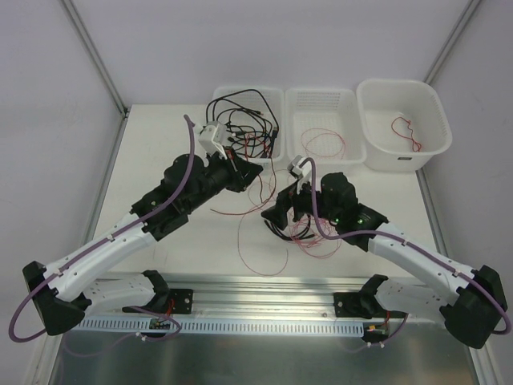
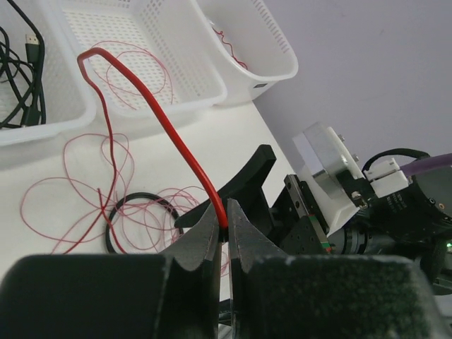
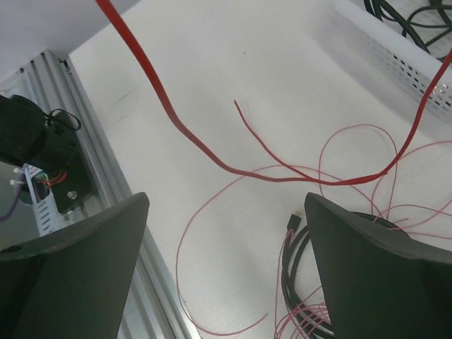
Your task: Untangle the cables
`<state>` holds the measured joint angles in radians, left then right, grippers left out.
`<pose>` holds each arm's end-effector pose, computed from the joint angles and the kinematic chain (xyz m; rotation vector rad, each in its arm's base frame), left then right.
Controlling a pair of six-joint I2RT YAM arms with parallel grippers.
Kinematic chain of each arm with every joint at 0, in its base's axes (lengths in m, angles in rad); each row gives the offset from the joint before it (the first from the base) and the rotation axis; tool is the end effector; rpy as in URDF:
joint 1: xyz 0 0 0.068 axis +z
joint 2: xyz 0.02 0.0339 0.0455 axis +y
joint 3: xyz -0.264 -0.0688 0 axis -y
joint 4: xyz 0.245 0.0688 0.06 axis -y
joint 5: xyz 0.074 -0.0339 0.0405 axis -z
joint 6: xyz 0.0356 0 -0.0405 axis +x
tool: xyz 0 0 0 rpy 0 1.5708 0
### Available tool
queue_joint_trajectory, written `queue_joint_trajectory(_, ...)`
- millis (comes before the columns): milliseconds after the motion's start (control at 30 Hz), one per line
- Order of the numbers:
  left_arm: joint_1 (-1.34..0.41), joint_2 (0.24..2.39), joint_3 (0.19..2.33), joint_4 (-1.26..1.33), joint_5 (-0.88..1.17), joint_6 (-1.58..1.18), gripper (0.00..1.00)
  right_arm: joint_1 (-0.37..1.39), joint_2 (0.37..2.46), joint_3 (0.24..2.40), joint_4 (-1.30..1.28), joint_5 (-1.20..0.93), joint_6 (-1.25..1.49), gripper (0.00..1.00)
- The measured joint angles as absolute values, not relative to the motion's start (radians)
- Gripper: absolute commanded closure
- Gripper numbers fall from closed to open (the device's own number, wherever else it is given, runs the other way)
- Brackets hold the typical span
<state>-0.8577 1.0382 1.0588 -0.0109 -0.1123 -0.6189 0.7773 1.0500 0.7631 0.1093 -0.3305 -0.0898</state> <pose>0.1594 -0.1782 0.4070 0.1043 1.6615 -1.0604 0.1677 0.1812 0.3117 -0.9777 1.5181 0.7850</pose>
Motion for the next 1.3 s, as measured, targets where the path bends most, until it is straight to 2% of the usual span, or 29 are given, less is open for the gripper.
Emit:
queue_joint_trajectory(367,-0.859,1.041,1.082,-0.008,-0.060,-0.443,1.00,0.871,1.061,0.767,0.120,-0.210,-0.136,0.01)
queue_joint_trajectory(667,-0.891,1.040,1.082,0.022,-0.034,-0.373,1.00,0.884,1.099,0.878,0.163,-0.190,-0.152,0.14)
queue_joint_trajectory(767,-0.897,1.037,1.081,0.033,-0.027,-0.365,1.00,0.886,1.124,0.903,0.173,-0.189,-0.163,0.34)
queue_joint_trajectory(800,-0.897,1.034,1.080,0.035,-0.027,-0.363,1.00,0.886,1.132,0.909,0.175,-0.188,-0.167,0.56)
queue_joint_trajectory(867,-0.897,1.026,1.076,0.044,-0.027,-0.354,1.00,0.887,1.140,0.916,0.175,-0.186,-0.179,0.76)
queue_joint_trajectory(900,-0.897,1.020,1.074,0.047,-0.027,-0.352,1.00,0.887,1.141,0.916,0.173,-0.183,-0.181,0.91)
queue_joint_trajectory(933,-0.897,1.013,1.071,0.049,-0.027,-0.350,1.00,0.888,1.141,0.916,0.169,-0.178,-0.186,0.98)
queue_joint_trajectory(967,-0.897,1.007,1.067,0.048,-0.027,-0.347,0.97,0.888,1.141,0.919,0.166,-0.174,-0.191,0.99)
queue_joint_trajectory(1033,-0.897,1.000,1.063,0.048,-0.028,-0.342,0.84,0.889,1.140,0.931,0.145,-0.158,-0.205,0.99)
queue_joint_trajectory(1067,-0.897,0.997,1.063,0.048,-0.028,-0.337,0.74,0.890,1.139,0.939,0.130,-0.148,-0.215,0.99)
queue_joint_trajectory(1100,-0.897,0.993,1.062,0.049,-0.030,-0.328,0.56,0.890,1.136,0.951,0.103,-0.129,-0.227,0.99)
queue_joint_trajectory(1233,-0.897,0.958,1.037,0.060,-0.058,-0.302,0.22,0.877,1.113,1.016,-0.042,-0.024,-0.295,0.99)
queue_joint_trajectory(1300,-0.897,0.934,1.019,0.063,-0.079,-0.289,0.15,0.846,1.100,1.071,-0.127,0.036,-0.328,0.99)
